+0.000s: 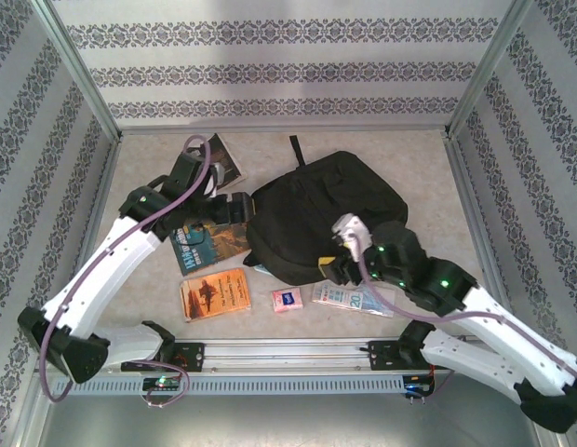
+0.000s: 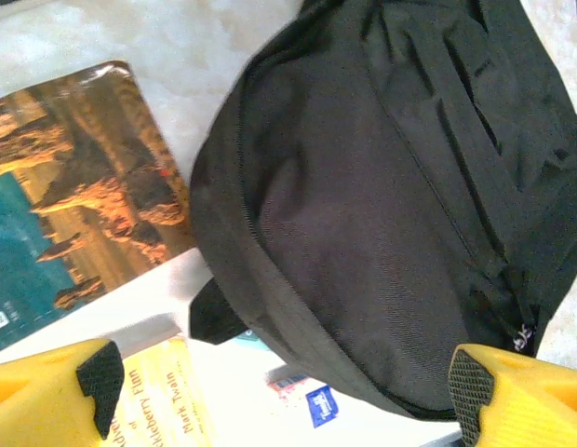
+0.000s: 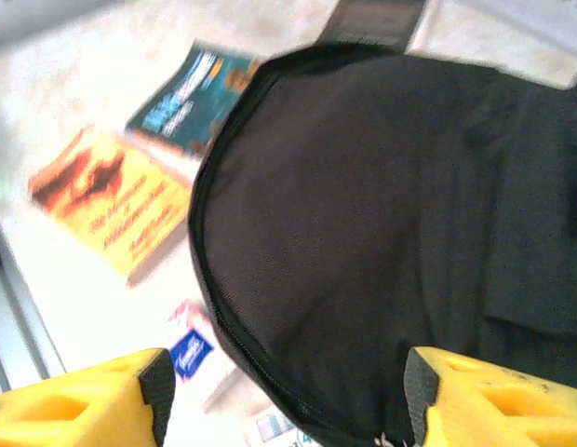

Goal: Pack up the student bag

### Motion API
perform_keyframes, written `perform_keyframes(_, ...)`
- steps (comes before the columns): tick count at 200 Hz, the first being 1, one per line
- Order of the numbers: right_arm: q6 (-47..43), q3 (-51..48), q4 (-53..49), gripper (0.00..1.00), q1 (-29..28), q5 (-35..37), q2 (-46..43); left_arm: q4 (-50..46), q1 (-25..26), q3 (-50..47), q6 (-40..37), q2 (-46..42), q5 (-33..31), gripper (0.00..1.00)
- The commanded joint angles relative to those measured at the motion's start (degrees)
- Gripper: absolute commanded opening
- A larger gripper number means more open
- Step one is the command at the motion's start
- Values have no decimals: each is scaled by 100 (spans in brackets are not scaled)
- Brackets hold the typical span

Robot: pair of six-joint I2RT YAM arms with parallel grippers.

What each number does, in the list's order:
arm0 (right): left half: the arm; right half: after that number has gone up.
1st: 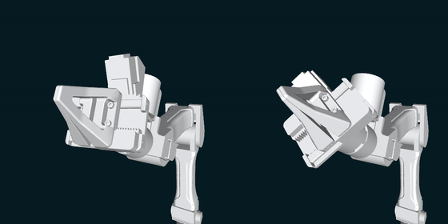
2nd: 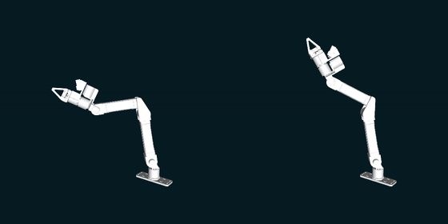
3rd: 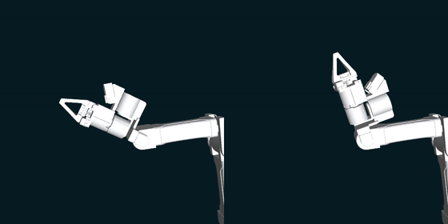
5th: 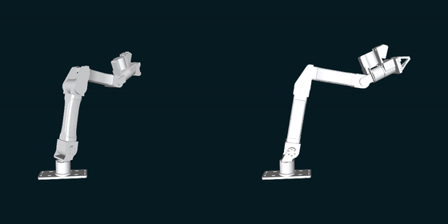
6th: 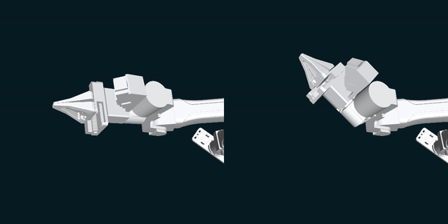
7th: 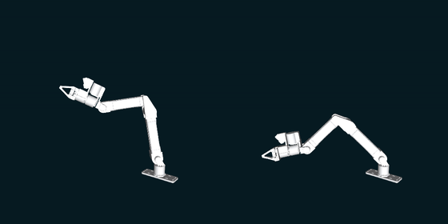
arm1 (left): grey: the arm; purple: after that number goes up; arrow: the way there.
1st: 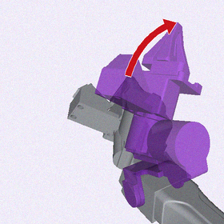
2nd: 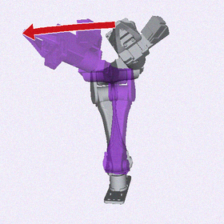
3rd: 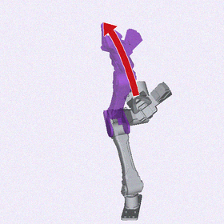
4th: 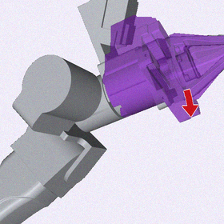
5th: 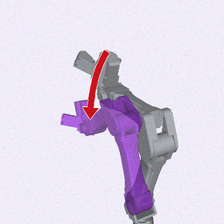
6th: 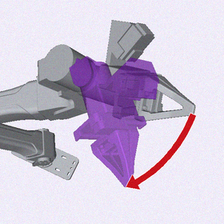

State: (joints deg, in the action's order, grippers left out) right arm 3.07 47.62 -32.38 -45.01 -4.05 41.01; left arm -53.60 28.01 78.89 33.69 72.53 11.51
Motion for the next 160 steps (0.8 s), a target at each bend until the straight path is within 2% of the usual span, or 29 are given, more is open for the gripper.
perform_keyframes(1, 1562, 266, -318, 67, 553, 546, -317, -147, 363, 328, -335, 339, 410, 90)
perform_keyframes(10, 1975, 483, -893, 66, 886, 609, -222, -126, 541, 427, -350, 506, 431, 90)
perform_keyframes(30, 2450, 828, -2038, 59, 1499, 209, 261, -109, 944, 683, -404, 917, 473, 90)
perform_keyframes(40, 2829, 787, -2157, 52, 1715, -136, 419, -125, 1136, 861, -433, 1128, 505, 90)
perform_keyframes(57, 3882, 710, -2265, 47, 2045, -591, 587, -116, 1384, 1099, -451, 1465, 626, 89)
perform_keyframes(81, 5331, 432, -2148, 46, 2591, -1779, 945, 7, 1539, 1264, -417, 1793, 806, 89)
perform_keyframes(101, 6438, 155, -1706, 49, 2621, -2151, 1022, 76, 1589, 1380, -407, 2001, 952, 89)
perform_keyframes(124, 7470, -179, -1089, 50, 2520, -2139, 917, 52, 1611, 1480, -445, 2179, 1016, 89)
perform_keyframes(160, 7860, -208, -1109, 50, 2271, -1921, 1140, 100, 1611, 1464, -451, 2213, 987, 89)
